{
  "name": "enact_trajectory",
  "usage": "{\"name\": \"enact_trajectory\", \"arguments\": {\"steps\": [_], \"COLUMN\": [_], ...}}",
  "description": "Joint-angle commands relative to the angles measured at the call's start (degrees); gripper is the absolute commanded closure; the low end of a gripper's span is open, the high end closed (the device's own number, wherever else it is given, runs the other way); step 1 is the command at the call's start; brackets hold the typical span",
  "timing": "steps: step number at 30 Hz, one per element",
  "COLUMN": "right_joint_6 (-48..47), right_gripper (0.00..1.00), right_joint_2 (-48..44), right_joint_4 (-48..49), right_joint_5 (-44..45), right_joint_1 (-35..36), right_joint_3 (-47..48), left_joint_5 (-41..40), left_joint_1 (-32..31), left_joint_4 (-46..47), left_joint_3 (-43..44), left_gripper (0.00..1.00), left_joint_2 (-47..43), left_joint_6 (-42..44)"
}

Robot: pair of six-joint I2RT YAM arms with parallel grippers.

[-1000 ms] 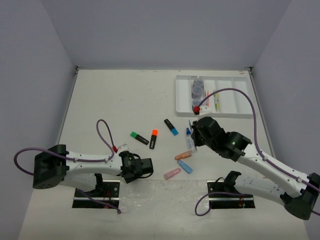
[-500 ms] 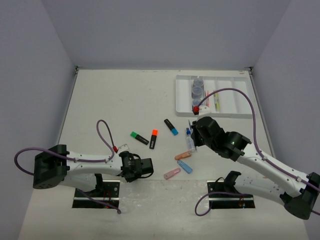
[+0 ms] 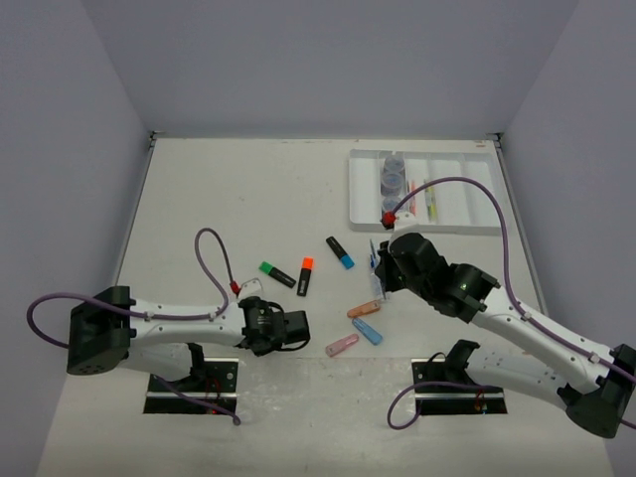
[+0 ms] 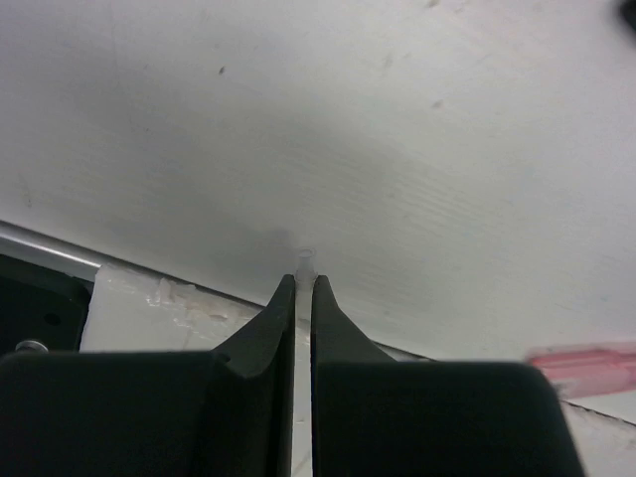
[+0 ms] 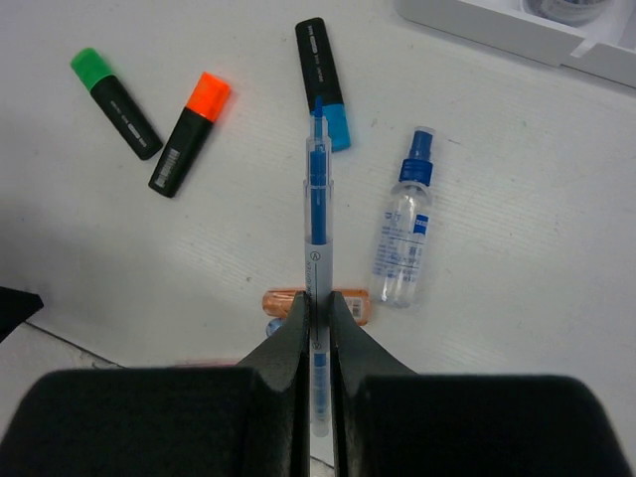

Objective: Sort the stationery into containers
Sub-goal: Close the pen cap on the pen.

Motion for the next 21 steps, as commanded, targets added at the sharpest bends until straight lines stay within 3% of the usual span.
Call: {"name": "enact_trajectory", "arguments": {"steps": [1, 4, 6, 9, 12, 16, 21], "right_joint_6": [0.49, 2.91, 6.60, 11.70, 12.61, 9.32, 9.13], "right_gripper": [1.00, 1.00, 1.00, 1.00, 1.00, 1.00, 1.00], "right_joint_2": [-7.26, -12.74, -16.67, -19.52, -19.29, -18.04, -15.98], "right_joint_4": [11.95, 22.26, 32.03, 45.48, 51.87, 51.79, 53.90], "right_joint_5": [-12.43, -22.12, -30.61, -35.75, -37.31, -30.62, -26.75], "right_joint_1": [-0.14, -0.14, -0.14, 0.13, 3.62, 11.20, 15.17], "right_joint_3": [-5.06, -10.50, -15.89, -22.22, -23.50, -20.27, -17.29], "left_joint_5": [-19.22, -27.03, -32.02, -29.91, -20.36, -8.57, -2.44], "left_joint_1": [0.28, 0.46, 0.38, 0.47, 0.47, 0.47, 0.47], "left_joint_4": [-3.08, 2.11, 11.90, 36.06, 54.48, 65.26, 66.52], "left_joint_3": [9.74, 14.68, 16.49, 13.97, 10.89, 9.99, 10.13], "left_gripper": [1.00, 1.00, 1.00, 1.00, 1.00, 1.00, 1.00], "left_joint_2": [-5.56, -8.15, -13.31, -20.34, -26.30, -29.87, -30.30], "left_joint_6": [10.85, 23.50, 37.06, 61.12, 76.27, 84.92, 84.32]}}
